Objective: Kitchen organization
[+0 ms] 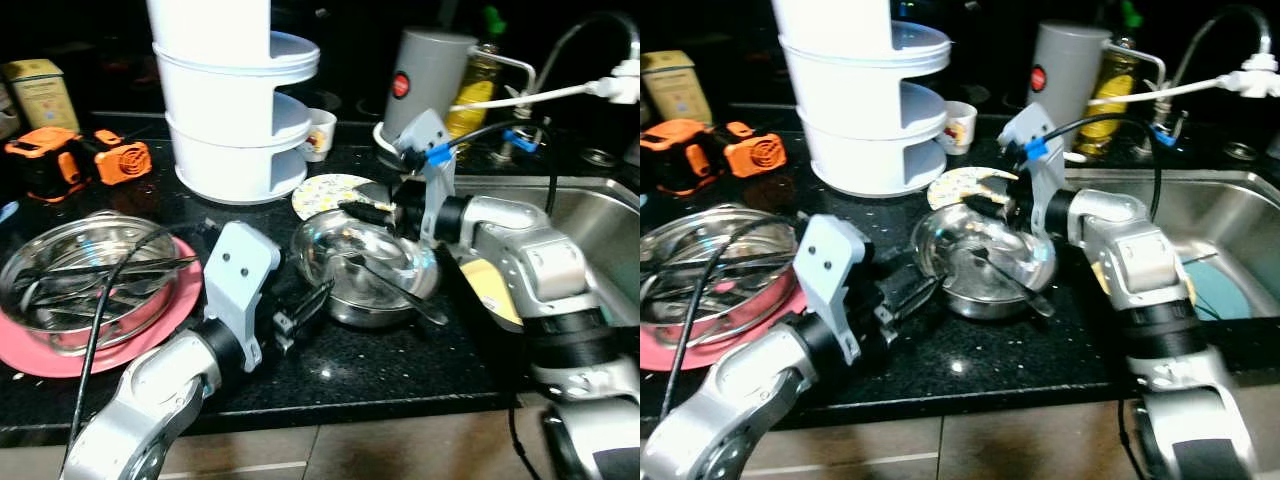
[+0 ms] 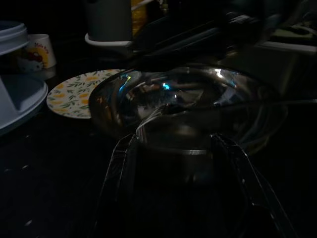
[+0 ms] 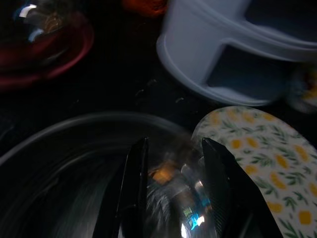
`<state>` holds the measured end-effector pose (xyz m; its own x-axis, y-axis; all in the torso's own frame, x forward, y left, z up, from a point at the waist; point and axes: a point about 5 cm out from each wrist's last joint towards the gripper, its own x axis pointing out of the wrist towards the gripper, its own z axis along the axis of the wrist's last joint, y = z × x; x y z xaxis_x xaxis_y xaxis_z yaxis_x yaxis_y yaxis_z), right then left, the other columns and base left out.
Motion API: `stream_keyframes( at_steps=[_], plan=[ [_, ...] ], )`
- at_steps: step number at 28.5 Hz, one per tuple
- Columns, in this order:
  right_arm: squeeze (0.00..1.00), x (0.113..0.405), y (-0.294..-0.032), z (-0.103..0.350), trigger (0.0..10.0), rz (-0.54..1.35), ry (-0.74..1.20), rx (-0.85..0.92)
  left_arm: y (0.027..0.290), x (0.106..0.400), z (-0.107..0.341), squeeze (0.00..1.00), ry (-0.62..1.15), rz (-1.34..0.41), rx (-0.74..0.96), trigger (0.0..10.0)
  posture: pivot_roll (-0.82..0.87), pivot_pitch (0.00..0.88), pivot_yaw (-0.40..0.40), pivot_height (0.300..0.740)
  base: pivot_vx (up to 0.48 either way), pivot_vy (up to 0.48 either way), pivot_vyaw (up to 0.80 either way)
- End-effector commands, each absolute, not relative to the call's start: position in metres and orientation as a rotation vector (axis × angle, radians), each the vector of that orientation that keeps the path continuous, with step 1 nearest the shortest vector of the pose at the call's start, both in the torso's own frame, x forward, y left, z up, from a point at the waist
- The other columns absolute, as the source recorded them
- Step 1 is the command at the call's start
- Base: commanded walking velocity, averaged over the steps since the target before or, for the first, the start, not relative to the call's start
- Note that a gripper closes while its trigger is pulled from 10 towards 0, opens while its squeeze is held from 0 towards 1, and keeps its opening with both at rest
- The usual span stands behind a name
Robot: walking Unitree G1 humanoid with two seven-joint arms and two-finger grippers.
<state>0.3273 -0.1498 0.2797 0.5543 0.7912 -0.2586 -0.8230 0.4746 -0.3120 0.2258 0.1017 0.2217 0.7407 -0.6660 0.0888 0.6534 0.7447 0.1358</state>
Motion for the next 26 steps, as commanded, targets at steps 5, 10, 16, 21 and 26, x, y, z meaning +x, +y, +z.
stream_keyframes(
  at_steps=[5, 10, 16, 21, 26],
  plan=[
    [0.0, 0.301, -0.155, 0.273, 10.0, 1.124, 0.214, -0.579, 0.11, 0.224, 0.224, 0.0, -0.129, -0.723, 0.112, 10.0, 0.05, 0.0, -0.113, 0.74, 0.0, 0.0, 0.0],
    [0.0, 0.297, -0.161, 0.28, 10.0, 1.067, 0.283, -0.571, 0.107, 0.222, 0.223, 0.0, -0.126, -0.734, 0.108, 10.0, 0.04, 0.0, -0.112, 0.74, 0.0, 0.0, 0.0],
    [0.0, 0.291, -0.158, 0.274, 10.0, 1.053, 0.368, -0.593, 0.107, 0.222, 0.223, 0.0, -0.121, -0.742, 0.109, 10.0, 0.04, 0.0, -0.114, 0.74, 0.0, 0.0, 0.0],
    [0.0, 0.297, -0.158, 0.267, 10.0, 0.964, 0.425, -0.597, 0.106, 0.223, 0.224, 0.0, -0.126, -0.744, 0.11, 10.0, 0.04, 0.0, -0.115, 0.74, 0.0, 0.0, 0.0],
    [0.0, 0.301, -0.157, 0.267, 6.3, 0.909, 0.463, -0.582, 0.105, 0.224, 0.225, 0.0, -0.132, -0.742, 0.111, 10.0, 0.04, 0.0, -0.117, 0.74, 0.0, 0.0, 0.0]
  ],
)
